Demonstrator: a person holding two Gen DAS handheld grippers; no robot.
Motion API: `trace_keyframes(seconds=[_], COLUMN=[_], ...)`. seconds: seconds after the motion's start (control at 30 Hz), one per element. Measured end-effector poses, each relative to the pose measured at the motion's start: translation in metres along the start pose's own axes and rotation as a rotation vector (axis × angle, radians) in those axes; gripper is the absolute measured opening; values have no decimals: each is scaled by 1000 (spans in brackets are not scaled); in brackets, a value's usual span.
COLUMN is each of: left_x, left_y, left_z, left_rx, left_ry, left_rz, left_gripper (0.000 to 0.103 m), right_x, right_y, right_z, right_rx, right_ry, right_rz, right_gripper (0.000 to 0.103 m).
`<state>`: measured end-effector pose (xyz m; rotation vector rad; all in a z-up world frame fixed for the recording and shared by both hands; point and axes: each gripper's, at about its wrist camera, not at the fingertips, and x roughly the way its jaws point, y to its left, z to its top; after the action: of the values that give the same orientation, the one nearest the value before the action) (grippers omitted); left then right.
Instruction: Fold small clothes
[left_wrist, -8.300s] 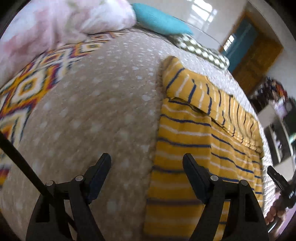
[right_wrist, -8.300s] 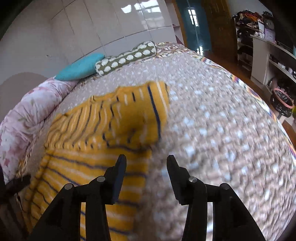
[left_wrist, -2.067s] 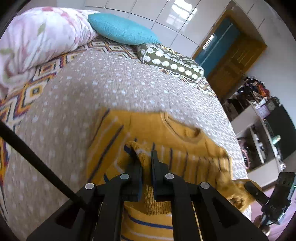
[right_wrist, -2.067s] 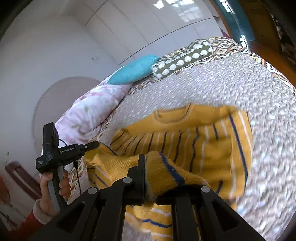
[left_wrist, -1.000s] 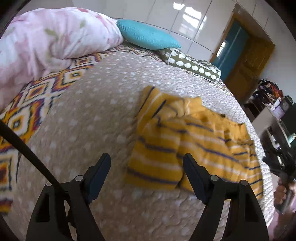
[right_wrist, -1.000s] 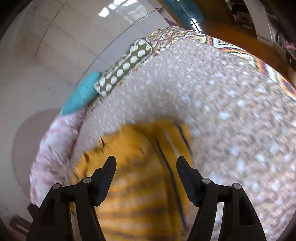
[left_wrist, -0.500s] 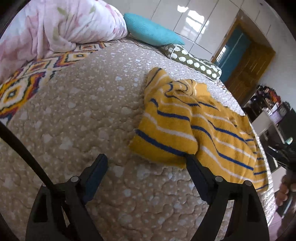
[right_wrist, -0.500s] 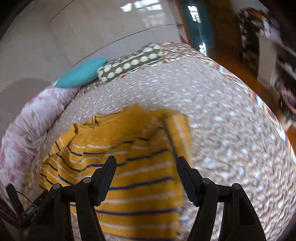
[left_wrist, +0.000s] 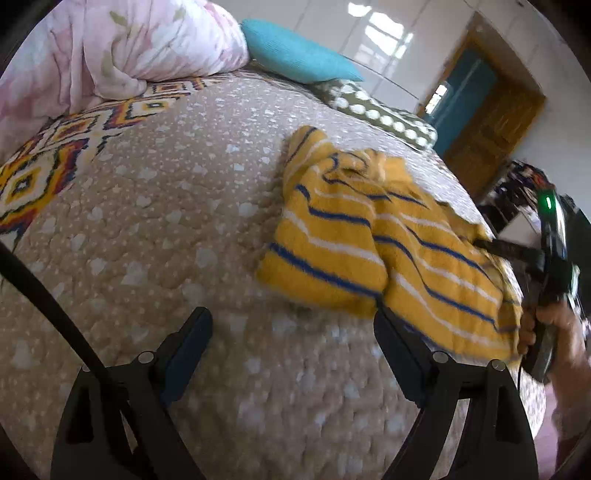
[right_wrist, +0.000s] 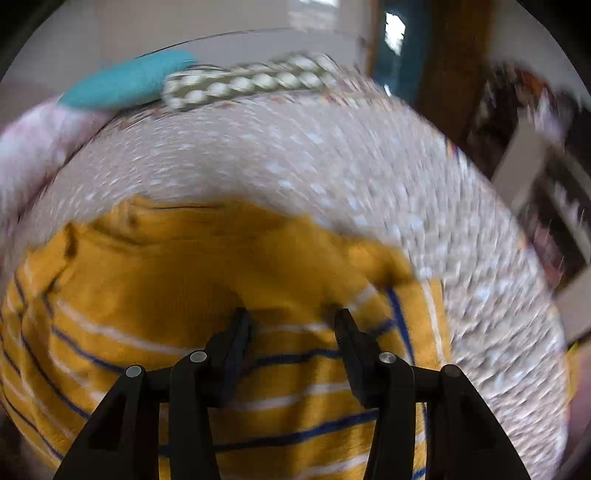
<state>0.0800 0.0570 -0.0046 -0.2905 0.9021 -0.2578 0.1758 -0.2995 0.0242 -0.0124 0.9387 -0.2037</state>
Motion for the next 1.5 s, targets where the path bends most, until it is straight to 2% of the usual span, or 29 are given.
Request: trace_keyframes(seconds=[0.03,0.13,0.27,0.37,0.53,0.63,0.77,0.83,0.9,0.93,1.0,1.07,1.13,1.23,1.37,1.47,1.5], left_x=[-7,-26,-35,-32,-34,-34,-30,-26,-24,-24,-25,-28,-35,-59,-82,-84,-84], left_y=[3,12,12,7,13,16,13,9,6,5,5,6,12,35,73,99,105], left_z=[-6,-28,-44,-45,-39,-35,-33,-32,-32,-32,-33,-32,-30,-22,-12,-7,-7], left_rx=[4,50,94,122,63,31,45,67,84,87,80,61,27,-87,-240,-332,-364], left_ry=[-19,-90,-134,-126,-90,-81,-67,-60,-57,-58,-59,-67,-90,-165,-227,-217,-211], left_rz=[3,42,96,140,124,102,119,138,154,155,148,130,104,82,129,163,153], left_gripper=[88,88,88,88,88,91,93,95,95,95,95,95,95,95,95,95,95], right_x=[-10,-36,-44,-32,11,25,42,52,53,50,39,17,-8,-45,-79,-93,-93], right_y=[13,55,100,133,182,207,246,270,284,286,277,261,248,235,234,249,256], right_z=[0,1,8,19,28,43,68,71,71,72,77,79,73,50,0,-39,-50], right_rx=[-51,-158,-211,-206,-248,-265,-297,-372,-435,-440,-389,-333,-308,-362,-522,-661,-714], right_ry=[-16,-20,2,10,97,74,92,105,73,56,48,4,-37,-80,-89,-100,-108], right_rz=[10,118,231,272,259,218,212,161,106,105,183,236,305,361,417,433,424], right_gripper=[52,52,52,52,52,52,52,52,52,52,52,52,52,52,52,53,57])
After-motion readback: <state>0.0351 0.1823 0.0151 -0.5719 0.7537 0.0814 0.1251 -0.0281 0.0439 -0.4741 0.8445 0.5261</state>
